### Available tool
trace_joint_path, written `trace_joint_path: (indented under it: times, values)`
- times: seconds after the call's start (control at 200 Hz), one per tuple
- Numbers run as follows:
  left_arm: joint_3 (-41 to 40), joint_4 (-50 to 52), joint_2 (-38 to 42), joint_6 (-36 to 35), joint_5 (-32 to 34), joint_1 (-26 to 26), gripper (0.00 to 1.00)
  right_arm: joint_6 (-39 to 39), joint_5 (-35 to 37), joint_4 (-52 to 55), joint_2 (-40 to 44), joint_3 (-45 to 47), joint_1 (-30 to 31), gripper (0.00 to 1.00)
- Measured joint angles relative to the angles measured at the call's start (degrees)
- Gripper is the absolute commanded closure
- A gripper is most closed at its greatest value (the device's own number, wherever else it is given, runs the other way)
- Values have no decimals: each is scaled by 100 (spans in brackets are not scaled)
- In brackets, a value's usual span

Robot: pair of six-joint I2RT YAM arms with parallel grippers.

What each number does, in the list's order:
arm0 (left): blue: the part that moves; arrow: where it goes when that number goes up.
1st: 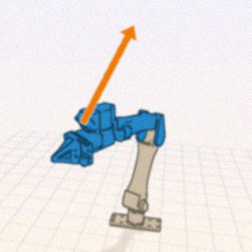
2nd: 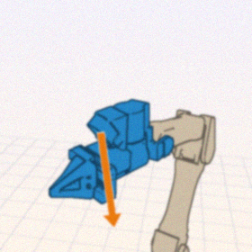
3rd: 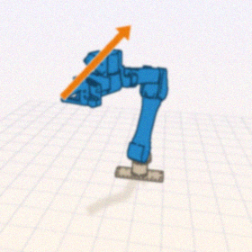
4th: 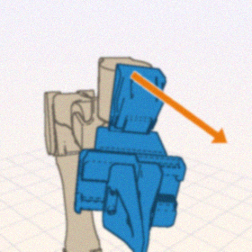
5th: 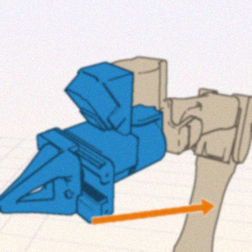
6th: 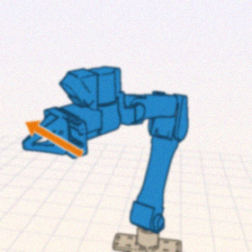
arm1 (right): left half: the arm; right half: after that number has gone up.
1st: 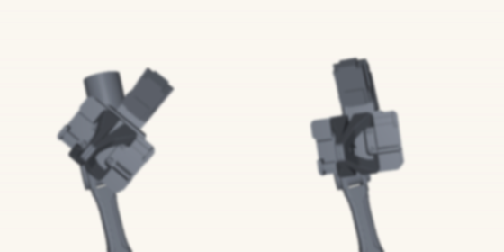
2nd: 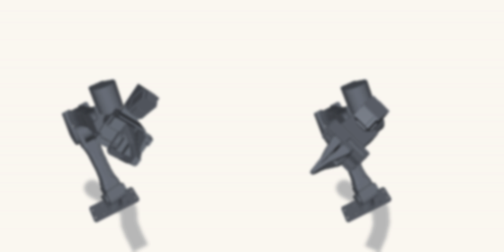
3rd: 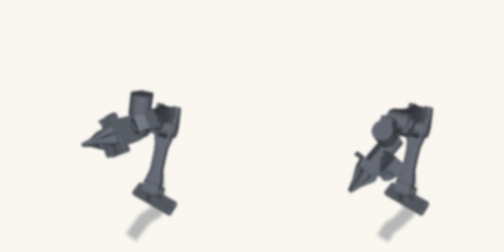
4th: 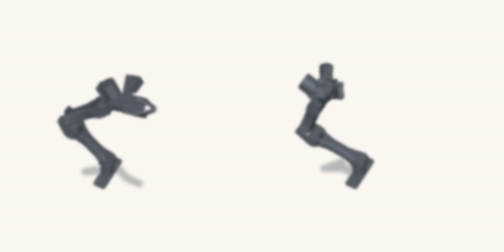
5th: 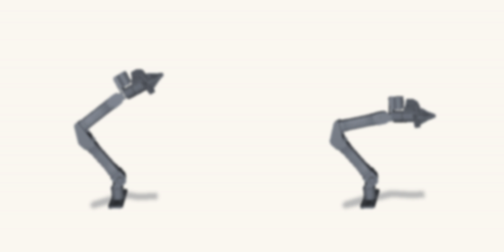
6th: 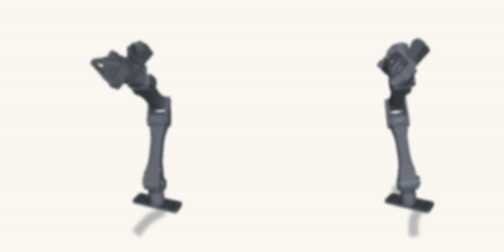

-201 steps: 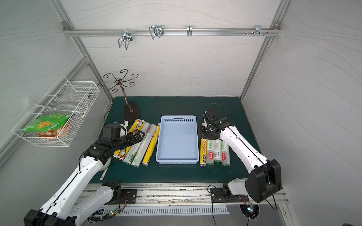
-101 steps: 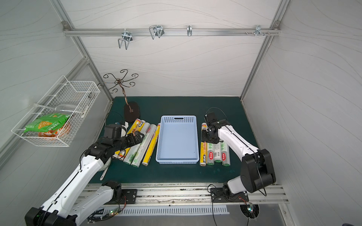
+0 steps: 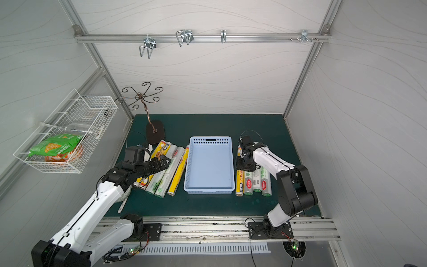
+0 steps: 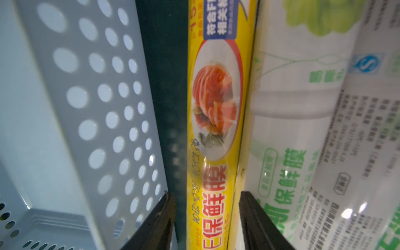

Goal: Put the plastic wrap into the basket
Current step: Pick up the plastic wrap from the center of the board.

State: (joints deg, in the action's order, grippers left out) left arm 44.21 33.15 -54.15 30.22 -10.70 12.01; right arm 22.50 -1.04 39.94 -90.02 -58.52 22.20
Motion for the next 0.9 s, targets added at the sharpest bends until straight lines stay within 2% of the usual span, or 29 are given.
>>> trace_joint_path:
  times: [0.68,0.895]
  values:
    - [0,-52,-70,22,-46,0,1,15,-9,-350,-581,11,2,45]
    - [0,-59,-70,42,-50,0,1,13,59,-356,-693,9,2,48]
